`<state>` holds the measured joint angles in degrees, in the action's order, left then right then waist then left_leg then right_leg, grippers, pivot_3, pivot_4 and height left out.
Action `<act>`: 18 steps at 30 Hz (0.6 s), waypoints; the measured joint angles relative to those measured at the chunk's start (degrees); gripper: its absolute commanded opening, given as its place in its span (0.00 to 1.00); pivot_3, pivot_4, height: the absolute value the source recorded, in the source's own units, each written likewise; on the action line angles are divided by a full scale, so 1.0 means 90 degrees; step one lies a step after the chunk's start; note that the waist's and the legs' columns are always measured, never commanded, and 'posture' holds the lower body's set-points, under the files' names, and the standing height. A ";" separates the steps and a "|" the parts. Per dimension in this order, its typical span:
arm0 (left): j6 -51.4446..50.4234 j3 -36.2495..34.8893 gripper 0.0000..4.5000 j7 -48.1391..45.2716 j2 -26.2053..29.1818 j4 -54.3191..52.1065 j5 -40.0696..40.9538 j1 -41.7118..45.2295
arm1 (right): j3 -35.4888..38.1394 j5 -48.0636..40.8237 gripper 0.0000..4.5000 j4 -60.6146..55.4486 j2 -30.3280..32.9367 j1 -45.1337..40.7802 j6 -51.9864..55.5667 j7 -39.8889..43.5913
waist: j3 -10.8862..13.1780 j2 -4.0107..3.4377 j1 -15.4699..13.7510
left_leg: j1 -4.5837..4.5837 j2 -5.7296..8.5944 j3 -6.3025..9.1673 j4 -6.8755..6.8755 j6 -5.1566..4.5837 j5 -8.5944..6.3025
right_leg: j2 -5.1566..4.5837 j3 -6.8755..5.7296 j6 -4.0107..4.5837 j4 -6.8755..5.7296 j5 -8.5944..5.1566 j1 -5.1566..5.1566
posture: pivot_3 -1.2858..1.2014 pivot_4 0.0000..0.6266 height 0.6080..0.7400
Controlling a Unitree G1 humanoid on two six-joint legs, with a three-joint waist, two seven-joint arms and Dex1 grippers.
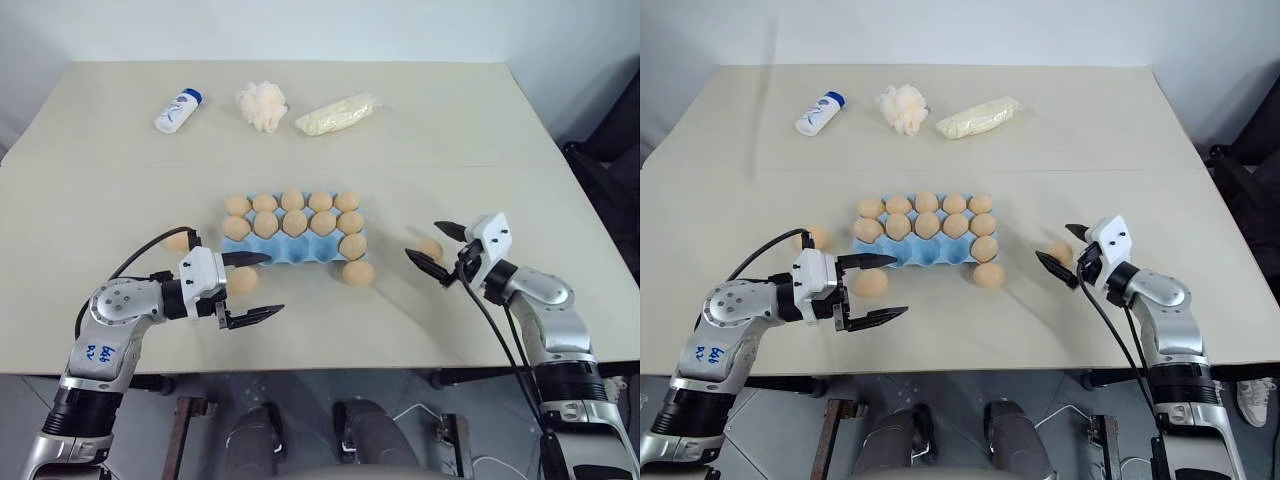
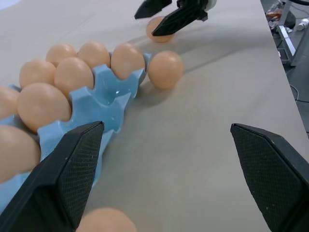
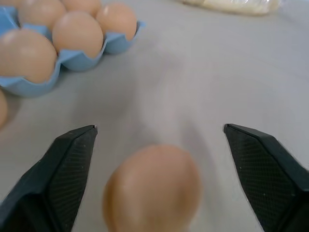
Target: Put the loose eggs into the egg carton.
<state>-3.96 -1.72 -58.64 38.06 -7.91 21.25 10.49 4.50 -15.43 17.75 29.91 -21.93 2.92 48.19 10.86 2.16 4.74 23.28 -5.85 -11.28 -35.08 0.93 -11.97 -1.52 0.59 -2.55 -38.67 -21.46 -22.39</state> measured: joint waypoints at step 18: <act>-0.0208 -0.1285 1.00 0.0459 0.0157 0.0117 0.0225 -0.0748 | -0.1319 -0.0081 0.46 -0.2082 -0.1020 -0.1000 0.0961 0.0150 | 0.0001 -0.0002 0.0144 | -0.0004 -0.0009 0.0003 -0.0003 0.0011 0.0006 | 0.0000 -0.0005 0.0007 -0.0030 -0.0001 -0.0009 | 0.52 0.24 1.00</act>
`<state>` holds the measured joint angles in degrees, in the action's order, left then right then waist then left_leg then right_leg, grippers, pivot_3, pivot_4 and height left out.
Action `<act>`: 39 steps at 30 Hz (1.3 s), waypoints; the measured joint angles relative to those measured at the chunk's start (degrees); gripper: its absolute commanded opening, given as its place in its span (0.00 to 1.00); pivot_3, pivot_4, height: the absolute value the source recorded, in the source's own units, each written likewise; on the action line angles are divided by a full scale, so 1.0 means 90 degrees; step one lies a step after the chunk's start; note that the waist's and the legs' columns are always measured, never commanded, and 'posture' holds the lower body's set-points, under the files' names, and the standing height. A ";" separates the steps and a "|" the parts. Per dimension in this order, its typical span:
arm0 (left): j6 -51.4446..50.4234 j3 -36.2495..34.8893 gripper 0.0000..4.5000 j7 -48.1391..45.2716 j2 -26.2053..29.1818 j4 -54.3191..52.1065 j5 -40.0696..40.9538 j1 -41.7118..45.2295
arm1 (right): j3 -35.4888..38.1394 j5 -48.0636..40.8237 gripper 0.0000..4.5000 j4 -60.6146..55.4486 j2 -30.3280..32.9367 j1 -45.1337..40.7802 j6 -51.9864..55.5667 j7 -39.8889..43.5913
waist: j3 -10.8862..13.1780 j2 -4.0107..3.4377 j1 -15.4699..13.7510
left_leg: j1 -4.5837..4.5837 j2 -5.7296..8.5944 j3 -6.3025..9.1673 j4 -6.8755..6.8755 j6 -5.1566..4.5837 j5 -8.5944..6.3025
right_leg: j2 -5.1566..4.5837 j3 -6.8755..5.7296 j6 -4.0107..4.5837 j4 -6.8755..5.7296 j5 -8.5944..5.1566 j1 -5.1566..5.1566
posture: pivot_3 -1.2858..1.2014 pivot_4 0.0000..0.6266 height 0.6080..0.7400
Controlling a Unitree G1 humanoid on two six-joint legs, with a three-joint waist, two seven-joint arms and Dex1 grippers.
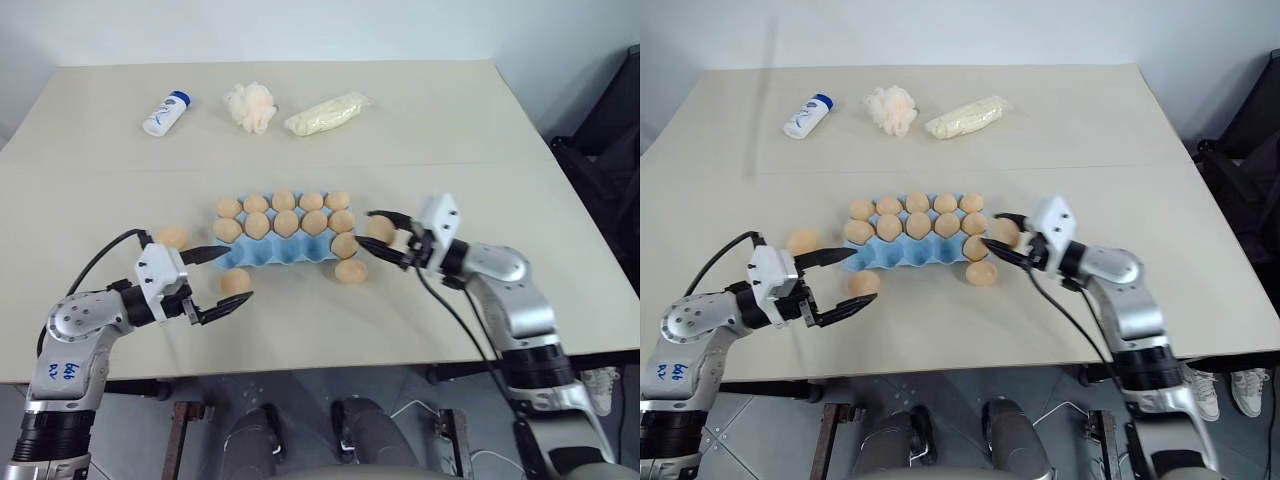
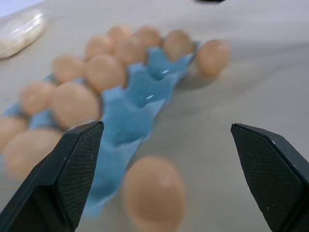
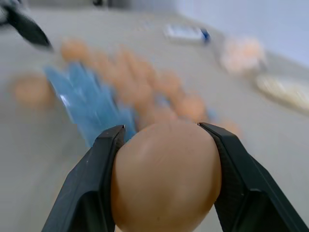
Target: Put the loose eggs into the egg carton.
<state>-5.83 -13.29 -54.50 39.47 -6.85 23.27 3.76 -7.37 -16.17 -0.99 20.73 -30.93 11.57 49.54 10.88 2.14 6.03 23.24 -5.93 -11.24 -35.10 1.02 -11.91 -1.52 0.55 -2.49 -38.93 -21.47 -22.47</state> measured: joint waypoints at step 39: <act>0.0162 0.1490 1.00 -0.0350 -0.0453 0.0381 -0.0401 0.1222 | 0.2128 -0.0745 0.99 -0.1333 0.1912 0.3516 -0.0509 0.0824 | -0.0002 0.0004 -0.0173 | 0.0005 0.0004 0.0012 0.0005 -0.0013 -0.0018 | 0.0004 -0.0006 0.0000 0.0040 -0.0005 0.0016 | 0.52 0.24 1.00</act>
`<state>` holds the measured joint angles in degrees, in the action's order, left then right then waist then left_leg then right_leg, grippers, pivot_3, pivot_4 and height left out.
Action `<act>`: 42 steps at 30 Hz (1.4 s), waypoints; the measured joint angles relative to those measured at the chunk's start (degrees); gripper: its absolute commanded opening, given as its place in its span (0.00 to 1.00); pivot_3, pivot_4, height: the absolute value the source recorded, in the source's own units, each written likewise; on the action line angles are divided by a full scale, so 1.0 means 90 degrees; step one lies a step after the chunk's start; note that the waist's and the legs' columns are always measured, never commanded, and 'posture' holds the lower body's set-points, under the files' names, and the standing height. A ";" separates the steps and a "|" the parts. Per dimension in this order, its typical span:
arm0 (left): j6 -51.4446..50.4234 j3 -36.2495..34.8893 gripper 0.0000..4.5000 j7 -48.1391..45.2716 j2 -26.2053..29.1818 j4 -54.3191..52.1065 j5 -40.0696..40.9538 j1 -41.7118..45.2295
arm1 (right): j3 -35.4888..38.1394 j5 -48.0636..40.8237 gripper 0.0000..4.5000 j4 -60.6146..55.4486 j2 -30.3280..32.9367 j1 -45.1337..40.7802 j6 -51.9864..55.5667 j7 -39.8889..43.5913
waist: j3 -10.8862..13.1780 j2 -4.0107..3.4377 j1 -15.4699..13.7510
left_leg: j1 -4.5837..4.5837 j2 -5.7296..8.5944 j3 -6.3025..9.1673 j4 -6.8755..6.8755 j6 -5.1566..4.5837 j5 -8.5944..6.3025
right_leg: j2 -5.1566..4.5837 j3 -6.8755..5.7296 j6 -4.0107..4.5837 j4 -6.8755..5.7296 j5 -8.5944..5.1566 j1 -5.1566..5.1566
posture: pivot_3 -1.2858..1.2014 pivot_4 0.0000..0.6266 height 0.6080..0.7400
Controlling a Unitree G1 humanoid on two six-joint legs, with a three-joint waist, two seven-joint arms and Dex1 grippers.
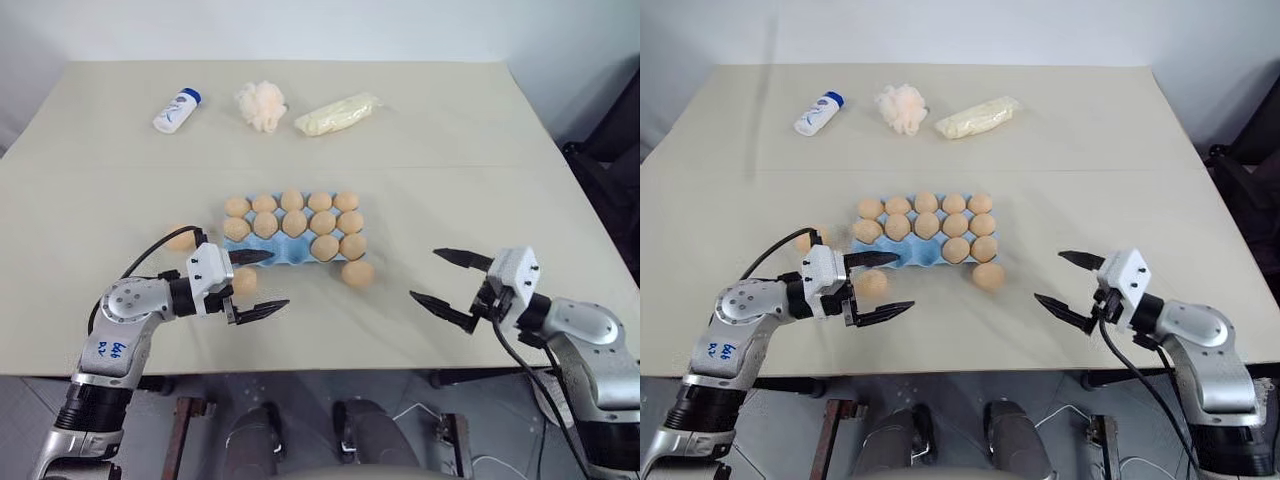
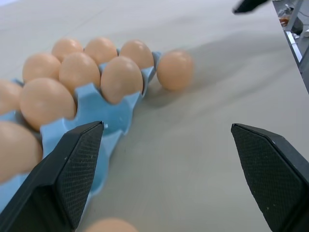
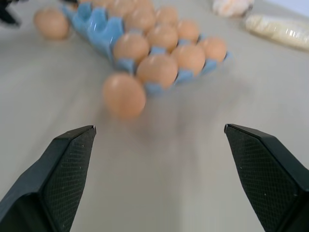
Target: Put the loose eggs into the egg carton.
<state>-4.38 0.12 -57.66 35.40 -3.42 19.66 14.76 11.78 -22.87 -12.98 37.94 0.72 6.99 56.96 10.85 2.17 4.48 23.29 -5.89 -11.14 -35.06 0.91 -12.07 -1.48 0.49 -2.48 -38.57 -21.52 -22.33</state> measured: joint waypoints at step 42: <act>-0.0403 -0.1942 1.00 0.0787 0.0446 -0.1082 0.0161 -0.2110 | -0.2867 0.0898 0.41 0.0918 -0.2237 -0.3258 0.1743 -0.0641 | -0.0001 0.0002 0.0120 | 0.0003 -0.0005 0.0001 0.0007 0.0026 -0.0019 | -0.0007 -0.0005 0.0013 -0.0016 0.0000 -0.0015 | 0.52 0.24 1.00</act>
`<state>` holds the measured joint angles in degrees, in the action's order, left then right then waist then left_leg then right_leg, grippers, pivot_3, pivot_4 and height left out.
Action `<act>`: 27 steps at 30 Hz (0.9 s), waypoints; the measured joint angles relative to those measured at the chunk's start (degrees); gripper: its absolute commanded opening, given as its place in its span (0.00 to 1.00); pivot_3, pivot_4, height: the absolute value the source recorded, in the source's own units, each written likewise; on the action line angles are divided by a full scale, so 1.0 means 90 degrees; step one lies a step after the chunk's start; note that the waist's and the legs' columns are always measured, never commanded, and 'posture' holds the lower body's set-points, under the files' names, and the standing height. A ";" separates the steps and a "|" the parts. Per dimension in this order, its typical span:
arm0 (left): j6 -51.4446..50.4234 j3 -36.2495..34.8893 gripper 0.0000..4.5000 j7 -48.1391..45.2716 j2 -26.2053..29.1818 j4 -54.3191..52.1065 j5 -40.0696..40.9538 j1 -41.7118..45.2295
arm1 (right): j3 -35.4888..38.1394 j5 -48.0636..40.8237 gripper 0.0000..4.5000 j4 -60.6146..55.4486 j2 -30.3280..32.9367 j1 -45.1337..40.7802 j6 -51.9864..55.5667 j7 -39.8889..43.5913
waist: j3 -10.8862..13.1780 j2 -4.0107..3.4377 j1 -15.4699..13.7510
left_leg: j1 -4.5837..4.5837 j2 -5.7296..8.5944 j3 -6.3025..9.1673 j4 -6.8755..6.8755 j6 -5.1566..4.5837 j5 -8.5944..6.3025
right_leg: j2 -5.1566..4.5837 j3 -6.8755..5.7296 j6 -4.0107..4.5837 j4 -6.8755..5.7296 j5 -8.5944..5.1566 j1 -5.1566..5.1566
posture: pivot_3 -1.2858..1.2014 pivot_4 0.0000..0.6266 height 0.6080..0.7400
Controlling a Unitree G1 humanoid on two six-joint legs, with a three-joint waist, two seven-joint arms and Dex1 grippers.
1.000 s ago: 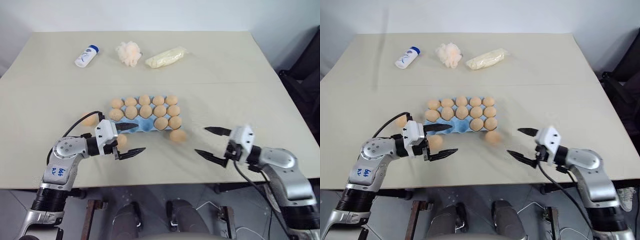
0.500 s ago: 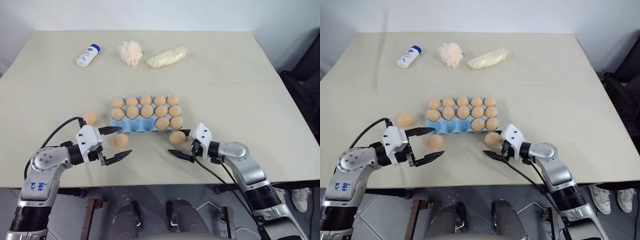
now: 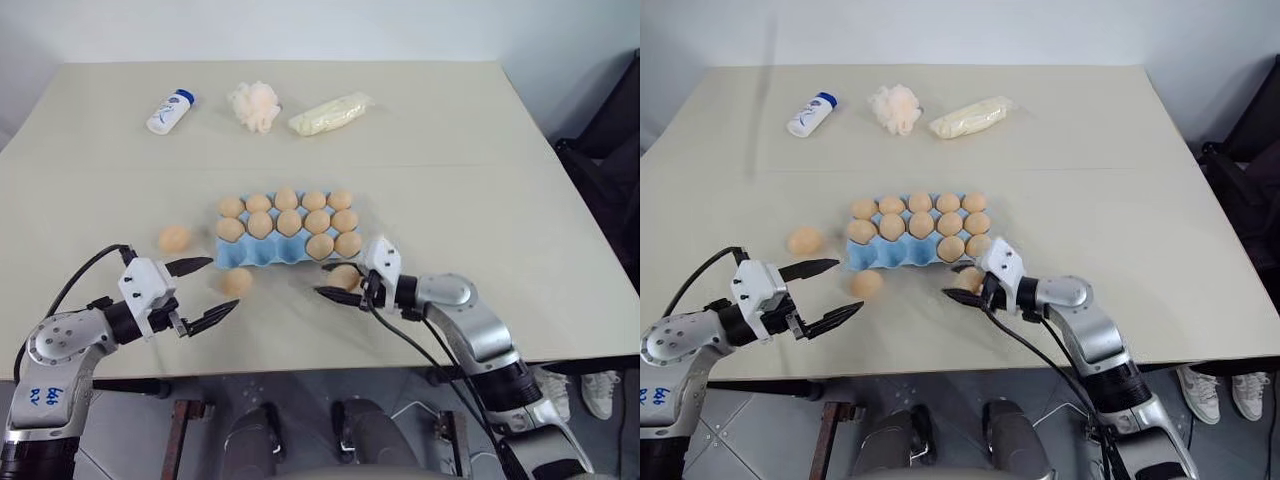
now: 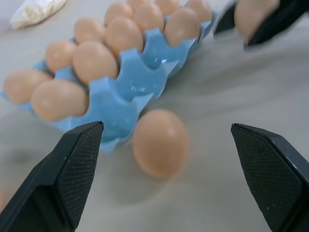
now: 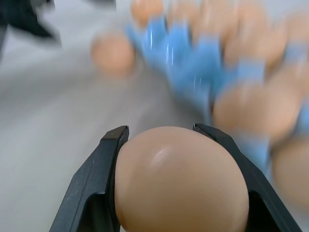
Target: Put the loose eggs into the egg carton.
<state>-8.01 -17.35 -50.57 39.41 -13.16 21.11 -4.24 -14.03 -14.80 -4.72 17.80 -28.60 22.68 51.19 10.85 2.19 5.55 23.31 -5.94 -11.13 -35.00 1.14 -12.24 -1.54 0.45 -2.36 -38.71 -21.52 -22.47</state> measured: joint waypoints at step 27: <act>-0.0105 -0.0333 1.00 0.0447 -0.0054 -0.0206 0.0231 -0.0110 | 0.0258 -0.0064 1.00 0.0759 0.0176 -0.0704 -0.1320 0.0971 | -0.0002 0.0002 -0.0009 | 0.0014 -0.0001 0.0004 0.0008 0.0014 -0.0013 | -0.0001 -0.0015 -0.0001 0.0039 -0.0004 0.0006 | 0.52 0.24 1.00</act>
<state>-8.95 -20.35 -46.55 38.92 -15.01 23.19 -5.23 -11.70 -15.37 2.11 19.39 -34.93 10.80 59.93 10.83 2.21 5.48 23.43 -5.94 -11.10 -34.93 1.27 -12.36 -1.56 0.31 -2.37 -38.37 -21.55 -22.41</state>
